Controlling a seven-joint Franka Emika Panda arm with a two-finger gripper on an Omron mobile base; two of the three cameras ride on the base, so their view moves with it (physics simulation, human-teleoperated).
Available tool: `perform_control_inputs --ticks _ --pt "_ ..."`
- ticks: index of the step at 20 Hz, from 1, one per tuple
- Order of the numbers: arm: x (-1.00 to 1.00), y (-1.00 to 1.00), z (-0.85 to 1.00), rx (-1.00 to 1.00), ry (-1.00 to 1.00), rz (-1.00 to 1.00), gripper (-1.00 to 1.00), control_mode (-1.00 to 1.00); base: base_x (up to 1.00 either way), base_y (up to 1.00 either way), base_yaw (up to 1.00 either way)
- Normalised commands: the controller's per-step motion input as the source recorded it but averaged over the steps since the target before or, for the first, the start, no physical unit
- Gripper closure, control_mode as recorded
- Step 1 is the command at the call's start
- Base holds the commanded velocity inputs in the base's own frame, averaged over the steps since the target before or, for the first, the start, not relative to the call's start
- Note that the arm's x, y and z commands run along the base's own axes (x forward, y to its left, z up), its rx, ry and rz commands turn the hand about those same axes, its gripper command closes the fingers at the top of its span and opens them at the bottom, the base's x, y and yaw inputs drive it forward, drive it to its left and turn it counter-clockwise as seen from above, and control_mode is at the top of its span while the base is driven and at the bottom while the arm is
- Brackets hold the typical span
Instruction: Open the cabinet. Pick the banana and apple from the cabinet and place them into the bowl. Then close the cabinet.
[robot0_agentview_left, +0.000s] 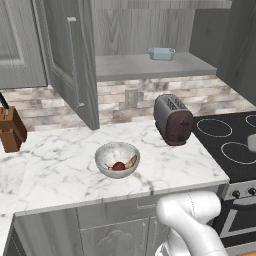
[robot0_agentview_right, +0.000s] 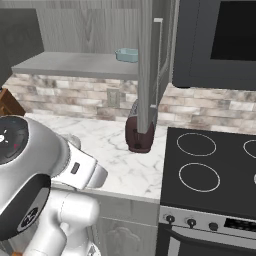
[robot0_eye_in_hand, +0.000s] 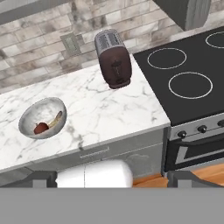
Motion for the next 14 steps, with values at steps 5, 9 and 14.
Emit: perform_control_inputs --ticks 5,9,14 --pt "-0.09 -0.44 0.09 0.00 0.00 -0.01 -1.00 -1.00 0.00 0.00 0.00" --pt "0.00 -0.43 0.05 0.00 -0.05 -0.01 -1.00 -1.00 0.00 0.00 0.00" --pt "0.00 -0.46 0.03 0.00 -0.10 0.00 -1.00 -1.00 0.00 0.00 0.00"
